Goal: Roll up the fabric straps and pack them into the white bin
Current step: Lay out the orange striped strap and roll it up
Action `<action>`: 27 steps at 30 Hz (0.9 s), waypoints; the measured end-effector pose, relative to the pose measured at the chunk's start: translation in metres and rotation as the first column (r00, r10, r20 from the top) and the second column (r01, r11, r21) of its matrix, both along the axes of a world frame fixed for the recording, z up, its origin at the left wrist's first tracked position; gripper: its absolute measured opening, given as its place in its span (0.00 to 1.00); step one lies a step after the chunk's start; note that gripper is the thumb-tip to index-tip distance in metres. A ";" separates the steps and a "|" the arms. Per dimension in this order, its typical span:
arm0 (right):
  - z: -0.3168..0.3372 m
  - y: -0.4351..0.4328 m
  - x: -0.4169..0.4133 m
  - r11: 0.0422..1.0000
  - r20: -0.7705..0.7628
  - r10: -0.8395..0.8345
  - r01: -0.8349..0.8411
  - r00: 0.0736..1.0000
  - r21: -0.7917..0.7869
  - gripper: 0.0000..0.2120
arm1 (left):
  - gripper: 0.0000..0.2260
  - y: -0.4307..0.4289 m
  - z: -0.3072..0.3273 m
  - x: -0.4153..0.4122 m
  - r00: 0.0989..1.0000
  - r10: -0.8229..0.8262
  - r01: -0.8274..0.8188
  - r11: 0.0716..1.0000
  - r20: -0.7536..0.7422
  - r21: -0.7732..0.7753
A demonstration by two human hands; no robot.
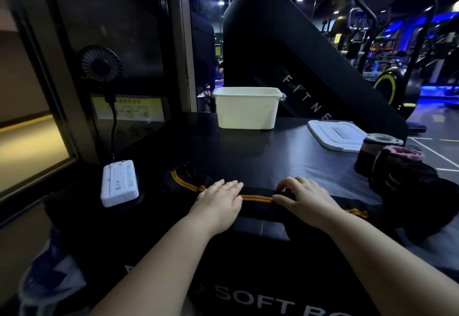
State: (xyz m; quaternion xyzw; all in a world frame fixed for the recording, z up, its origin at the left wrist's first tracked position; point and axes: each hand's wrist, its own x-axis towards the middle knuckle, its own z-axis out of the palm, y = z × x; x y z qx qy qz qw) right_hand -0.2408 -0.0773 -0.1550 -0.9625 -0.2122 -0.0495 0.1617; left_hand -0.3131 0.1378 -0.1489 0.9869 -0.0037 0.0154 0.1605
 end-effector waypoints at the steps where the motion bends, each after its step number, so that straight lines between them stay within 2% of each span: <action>1: 0.000 0.000 0.000 1.000 0.000 -0.001 0.001 1.000 -0.001 0.15 | 0.21 0.004 0.000 0.002 1.000 0.004 -0.004 1.000 0.007 -0.019; 4: -0.001 0.001 0.001 1.000 -0.001 -0.006 0.006 1.000 -0.005 0.15 | 0.21 0.016 -0.001 0.004 1.000 0.020 -0.020 0.999 0.014 -0.026; 8: 0.001 0.003 0.003 0.999 -0.010 -0.019 0.019 1.000 -0.026 0.18 | 0.22 0.020 -0.002 0.002 0.998 0.060 -0.061 0.997 0.014 0.043; 20: 0.005 0.005 0.005 0.995 -0.054 -0.034 0.028 0.998 -0.098 0.20 | 0.30 0.029 -0.001 0.000 0.969 0.221 -0.207 0.970 -0.110 0.126; 27: 0.008 0.005 0.001 0.993 -0.043 -0.031 0.025 0.999 -0.118 0.21 | 0.40 0.034 0.002 -0.002 0.943 0.309 -0.293 0.947 -0.126 0.132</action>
